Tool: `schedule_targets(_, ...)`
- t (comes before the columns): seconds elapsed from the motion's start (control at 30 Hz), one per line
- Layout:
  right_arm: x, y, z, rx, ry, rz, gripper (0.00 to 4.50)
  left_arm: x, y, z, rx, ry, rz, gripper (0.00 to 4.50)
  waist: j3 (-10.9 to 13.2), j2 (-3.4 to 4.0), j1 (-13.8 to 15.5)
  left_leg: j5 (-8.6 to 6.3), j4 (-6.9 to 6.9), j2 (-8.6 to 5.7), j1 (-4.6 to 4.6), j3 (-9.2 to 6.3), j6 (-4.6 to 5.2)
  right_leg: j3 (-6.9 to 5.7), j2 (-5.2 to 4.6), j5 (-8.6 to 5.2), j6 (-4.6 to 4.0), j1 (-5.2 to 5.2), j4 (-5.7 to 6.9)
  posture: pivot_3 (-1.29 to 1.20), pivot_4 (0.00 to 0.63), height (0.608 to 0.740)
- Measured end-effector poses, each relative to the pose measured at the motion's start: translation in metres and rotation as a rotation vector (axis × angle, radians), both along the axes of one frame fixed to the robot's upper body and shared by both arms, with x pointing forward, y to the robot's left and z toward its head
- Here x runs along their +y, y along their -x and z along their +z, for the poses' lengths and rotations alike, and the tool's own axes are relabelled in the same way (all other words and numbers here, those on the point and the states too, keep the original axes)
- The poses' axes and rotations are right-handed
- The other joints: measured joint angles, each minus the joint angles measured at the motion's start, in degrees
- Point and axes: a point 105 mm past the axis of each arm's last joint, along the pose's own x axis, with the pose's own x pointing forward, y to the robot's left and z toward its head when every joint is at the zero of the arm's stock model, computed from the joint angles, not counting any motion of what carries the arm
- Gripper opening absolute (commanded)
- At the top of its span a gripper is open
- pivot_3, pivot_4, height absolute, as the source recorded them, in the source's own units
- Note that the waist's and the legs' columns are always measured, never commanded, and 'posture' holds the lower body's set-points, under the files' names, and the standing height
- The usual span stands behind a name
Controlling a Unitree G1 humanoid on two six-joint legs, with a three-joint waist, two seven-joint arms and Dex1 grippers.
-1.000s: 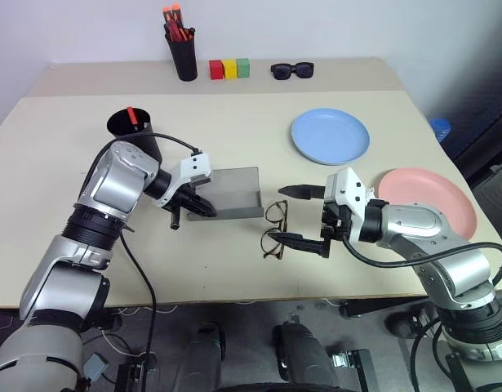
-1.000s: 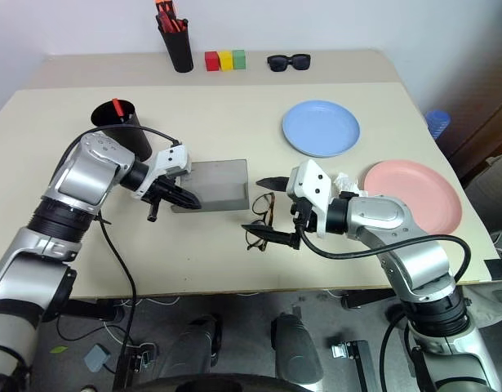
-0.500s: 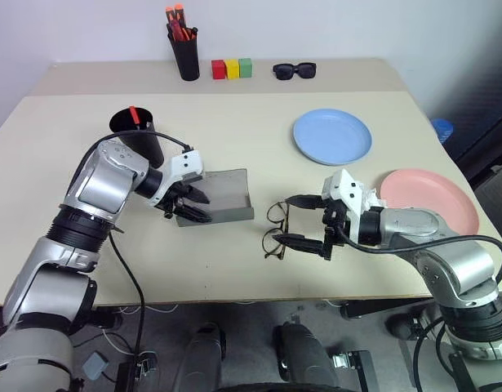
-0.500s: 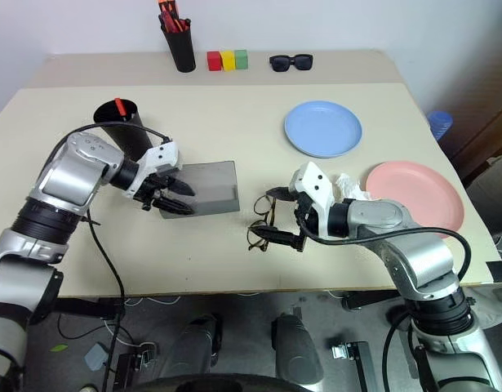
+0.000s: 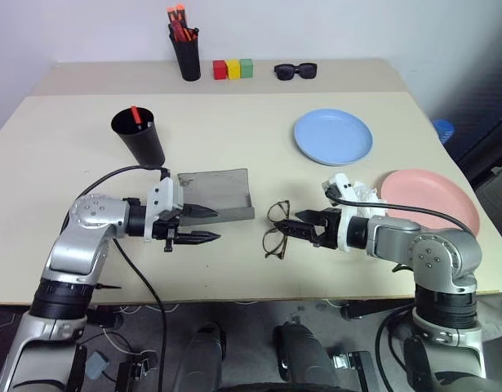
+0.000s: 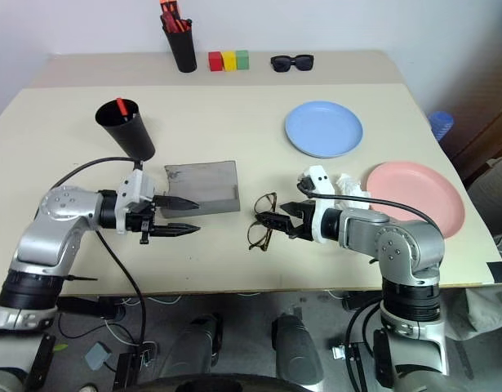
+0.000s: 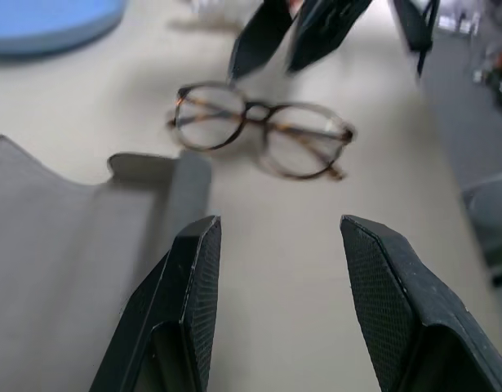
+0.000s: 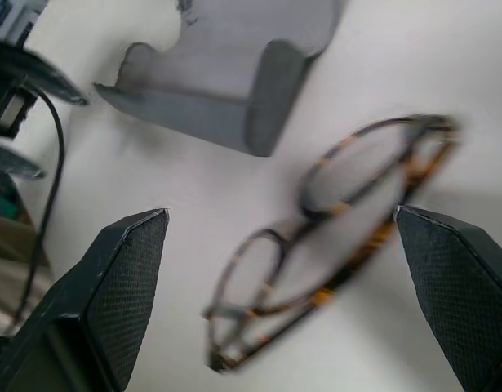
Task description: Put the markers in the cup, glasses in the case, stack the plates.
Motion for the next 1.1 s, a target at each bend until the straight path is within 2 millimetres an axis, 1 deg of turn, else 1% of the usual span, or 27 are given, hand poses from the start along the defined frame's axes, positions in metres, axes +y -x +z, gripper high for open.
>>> schedule_targets(0.1, -0.001, -0.002, -0.005, 0.038, 0.0, -0.036, 4.5, 0.008, 0.011, -0.01, 0.016, -0.001, 0.055, 2.34, 0.0, 0.01, -0.1, -0.01, -0.03, 0.0, 0.02, 0.01, 0.01, -0.01, 0.02, 0.0, 0.0, 0.0, -0.01, 0.0, 0.15, 0.74)
schedule_targets(0.17, -0.001, -0.003, -0.01, 0.077, -0.005, -0.057, 4.5, 0.014, 0.014, -0.015, 0.023, 0.006, 0.114, 2.34, 0.0, 0.01, -0.31, -0.01, -0.03, 0.01, 0.03, 0.0, 0.01, -0.01, 0.05, 0.0, 0.0, -0.01, 0.01, 0.0, 0.15, 0.74)
schedule_targets(0.27, 0.002, -0.002, -0.017, 0.123, -0.013, -0.069, 4.5, 0.017, 0.015, -0.011, 0.003, 0.023, 0.158, 2.34, 0.0, 0.01, -0.41, -0.01, -0.03, 0.01, 0.04, 0.01, 0.02, 0.0, 0.06, 0.0, -0.01, 0.0, 0.01, 0.0, 0.15, 0.74)
schedule_targets(0.3, 0.002, -0.003, -0.017, 0.129, -0.019, -0.073, 4.26, 0.019, 0.015, -0.01, -0.006, 0.027, 0.178, 2.4, 0.0, 0.01, -0.45, -0.01, -0.03, 0.01, 0.04, 0.01, 0.02, 0.0, 0.06, 0.0, -0.01, 0.0, 0.01, 0.0, 0.15, 0.74)
schedule_targets(0.37, 0.001, -0.004, -0.017, 0.142, -0.02, -0.086, 3.71, 0.024, 0.015, -0.01, -0.012, 0.029, 0.213, 2.42, -0.01, 0.02, -0.48, -0.01, -0.04, 0.01, 0.06, 0.01, 0.02, 0.0, 0.06, 0.0, -0.01, 0.0, 0.0, 0.0, 0.15, 0.74)
schedule_targets(0.53, 0.001, -0.005, -0.021, 0.178, -0.042, -0.11, 1.18, 0.029, 0.015, -0.015, 0.001, 0.023, 0.256, 2.42, -0.01, 0.03, -0.51, -0.01, -0.05, 0.01, 0.06, 0.02, 0.02, 0.0, 0.07, 0.0, -0.01, -0.01, 0.0, 0.0, 0.15, 0.74)
schedule_targets(0.6, 0.001, -0.006, -0.018, 0.178, -0.05, -0.11, 0.05, 0.03, 0.015, -0.016, 0.005, 0.023, 0.268, 2.42, -0.01, 0.03, -0.51, -0.01, -0.05, 0.01, 0.06, 0.02, 0.02, 0.0, 0.07, 0.0, -0.01, -0.01, 0.0, 0.0, 0.15, 0.74)
schedule_targets(0.77, 0.002, -0.009, -0.011, 0.155, -0.049, -0.109, 0.01, 0.032, 0.016, -0.017, 0.016, 0.04, 0.29, 2.42, -0.01, 0.03, -0.51, -0.01, -0.08, 0.02, 0.06, 0.02, 0.02, 0.0, 0.07, -0.01, -0.02, -0.01, -0.02, 0.0, 0.15, 0.74)
schedule_targets(0.83, -0.001, -0.008, -0.008, 0.11, 0.027, -0.089, 0.01, 0.038, 0.016, -0.019, 0.019, 0.046, 0.33, 2.42, 0.02, 0.08, -0.52, -0.01, -0.09, 0.01, 0.04, 0.05, 0.02, 0.02, 0.05, -0.01, -0.02, -0.04, -0.04, 0.0, 0.15, 0.74)
schedule_targets(0.9, -0.009, -0.007, 0.0, -0.004, 0.174, -0.043, 0.01, 0.044, 0.016, -0.021, 0.024, 0.051, 0.369, 2.42, 0.05, 0.12, -0.52, -0.02, -0.09, 0.01, 0.05, 0.07, 0.04, 0.01, 0.04, -0.01, -0.02, -0.04, -0.08, 0.0, 0.15, 0.74)
schedule_targets(0.93, -0.009, -0.007, 0.006, -0.052, 0.209, -0.016, 0.01, 0.048, 0.016, -0.022, 0.03, 0.054, 0.387, 2.42, 0.04, 0.11, -0.52, -0.02, -0.1, 0.02, 0.05, 0.07, 0.04, 0.01, 0.05, -0.01, -0.03, -0.03, -0.1, 0.0, 0.15, 0.74)
schedule_targets(1.0, -0.003, -0.009, 0.02, -0.17, 0.286, 0.074, 0.01, 0.056, 0.015, -0.025, 0.039, 0.061, 0.427, 2.42, 0.05, 0.13, -0.7, -0.02, -0.1, 0.04, 0.06, 0.1, 0.04, 0.02, 0.06, -0.02, -0.03, -0.06, -0.11, 0.0, 0.15, 0.74)
schedule_targets(1.1, 0.008, -0.018, 0.043, -0.379, 0.416, 0.21, 0.01, 0.068, 0.014, -0.027, 0.037, 0.066, 0.477, 2.42, 0.06, 0.13, -0.86, -0.02, -0.1, 0.06, 0.06, 0.14, 0.04, 0.02, 0.06, -0.03, -0.05, -0.08, -0.13, 0.0, 0.15, 0.74)
